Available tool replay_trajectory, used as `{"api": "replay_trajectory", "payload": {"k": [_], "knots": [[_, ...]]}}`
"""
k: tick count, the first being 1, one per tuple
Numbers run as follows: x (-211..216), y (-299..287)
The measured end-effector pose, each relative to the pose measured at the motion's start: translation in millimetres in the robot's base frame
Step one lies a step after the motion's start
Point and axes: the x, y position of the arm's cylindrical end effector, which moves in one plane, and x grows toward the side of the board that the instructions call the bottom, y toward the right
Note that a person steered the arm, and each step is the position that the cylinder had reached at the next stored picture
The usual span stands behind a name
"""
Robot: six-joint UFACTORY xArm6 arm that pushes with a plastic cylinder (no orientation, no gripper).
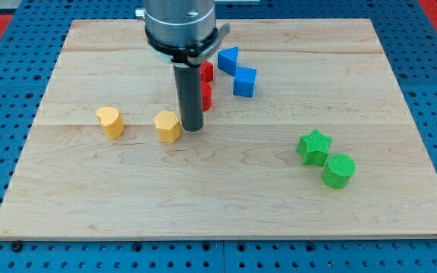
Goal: Push the red circle slightly towards the red star
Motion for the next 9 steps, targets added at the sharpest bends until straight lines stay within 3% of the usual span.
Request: {"api": "replay_trajectory", "payload": {"k": [5, 9], "knots": [[-37.2, 29.7], [-43.8, 15.9]]}}
